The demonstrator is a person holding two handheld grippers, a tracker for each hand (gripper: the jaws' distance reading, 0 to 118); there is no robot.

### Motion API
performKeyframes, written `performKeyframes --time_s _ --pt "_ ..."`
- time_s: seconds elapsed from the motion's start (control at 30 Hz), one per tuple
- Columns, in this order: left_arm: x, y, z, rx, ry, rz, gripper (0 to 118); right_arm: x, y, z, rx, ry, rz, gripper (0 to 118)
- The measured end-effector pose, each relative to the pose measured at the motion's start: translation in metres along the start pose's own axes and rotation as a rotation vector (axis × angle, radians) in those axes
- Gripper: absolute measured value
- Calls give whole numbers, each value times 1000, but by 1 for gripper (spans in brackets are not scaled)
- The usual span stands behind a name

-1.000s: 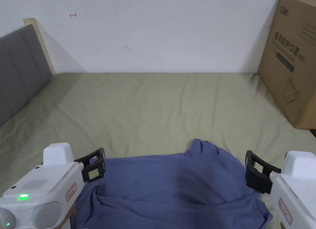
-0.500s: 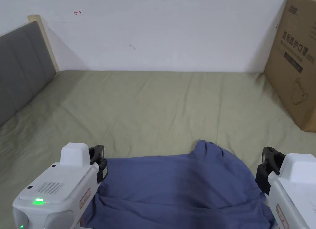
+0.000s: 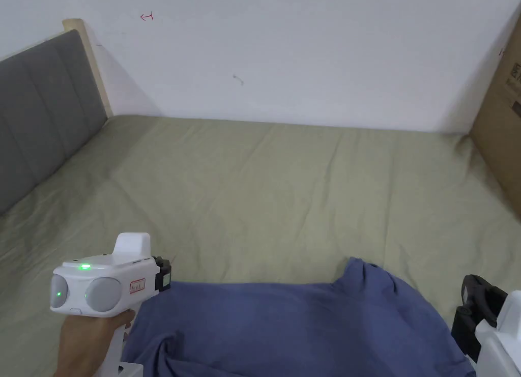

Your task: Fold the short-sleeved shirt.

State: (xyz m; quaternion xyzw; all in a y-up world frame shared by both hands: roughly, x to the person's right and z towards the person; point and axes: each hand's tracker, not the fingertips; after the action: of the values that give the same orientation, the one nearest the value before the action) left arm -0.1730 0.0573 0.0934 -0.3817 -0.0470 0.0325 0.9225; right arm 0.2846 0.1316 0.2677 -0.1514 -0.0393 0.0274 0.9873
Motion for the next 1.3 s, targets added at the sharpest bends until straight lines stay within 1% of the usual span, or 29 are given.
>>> performKeyframes --time_s 0.03,0.07,0.1,0.17,0.2,0.23,0.27,0.4,0.43,0.47,0.5,0.53,0.57,0.6,0.63,0.67,0.7,0.77,0.8,0.87,0.9,0.93,1.0,1.07,1.1,1.17,1.2,1.23,1.3 --pt "-6 3 -13 -16 27 23 0 0 0 -6 -4 -3 -1 0" --pt "-13 5 -28 -29 46 61 4 0 -1 -11 -9 -6 0 0" --pt "-20 6 -43 -64 61 86 14 0 -2 -16 -14 -9 1 0" --pt "-31 9 -67 -147 69 146 64 -1 -3 -27 -29 -13 0 0" --pt "-36 9 -80 -185 84 168 83 -3 -2 -29 -36 -15 -1 0" --pt "-39 7 -93 -205 100 183 99 -4 -3 -34 -45 -19 1 0" --pt "-46 5 -105 -218 108 183 101 -4 -5 -39 -52 -21 2 0" --pt "-47 -3 -136 -278 142 168 100 -2 -14 -55 -90 -28 2 0" --pt "-46 -6 -142 -296 143 151 94 -2 -16 -58 -97 -29 0 0" --pt "-45 -8 -148 -318 145 126 83 -2 -17 -61 -106 -29 0 0" --pt "-43 -12 -152 -348 129 97 67 -2 -19 -64 -117 -31 -1 0" --pt "-49 -15 -162 -349 137 66 63 0 -20 -67 -127 -30 -5 0" --pt "-45 -14 -157 -303 148 33 54 1 -21 -69 -139 -27 -14 0" --pt "-41 -12 -155 -300 118 16 38 2 -20 -73 -152 -22 -27 1" --pt "-38 -11 -153 -299 113 2 16 5 -20 -81 -170 -18 -37 1" --pt "-35 -10 -147 -286 91 -29 2 7 -21 -87 -189 -17 -45 2" --pt "-33 -9 -145 -284 54 -18 1 10 -22 -98 -218 -7 -51 4" --pt "-28 -8 -135 -248 88 -35 1 23 -30 -124 -280 6 -82 12" --pt "-24 -6 -124 -200 76 -32 1 28 -34 -136 -319 11 -87 12" --pt "-20 -2 -106 -151 52 -17 1 41 -44 -170 -433 30 -96 69" --pt "-18 0 -98 -130 30 -13 1 45 -49 -185 -468 34 -101 92" --pt "-23 1 -96 -119 21 -17 1 48 -53 -200 -491 41 -91 104" --pt "-20 3 -84 -101 11 -29 1 53 -64 -232 -570 43 -75 104" --pt "-13 7 -70 -93 6 -29 1 57 -75 -260 -638 61 -90 104" --pt "-13 7 -68 -88 1 -30 1 58 -82 -273 -667 70 -69 104" --pt "-13 7 -66 -87 -3 -27 1 58 -98 -295 -709 72 -31 95" --pt "-9 7 -62 -88 -3 -28 1 59 -104 -301 -744 70 -45 87" --pt "-9 7 -61 -91 -2 -29 1 61 -109 -306 -779 60 -75 70" --pt "-11 4 -59 -95 1 -24 1 56 -112 -302 -772 76 -75 41"
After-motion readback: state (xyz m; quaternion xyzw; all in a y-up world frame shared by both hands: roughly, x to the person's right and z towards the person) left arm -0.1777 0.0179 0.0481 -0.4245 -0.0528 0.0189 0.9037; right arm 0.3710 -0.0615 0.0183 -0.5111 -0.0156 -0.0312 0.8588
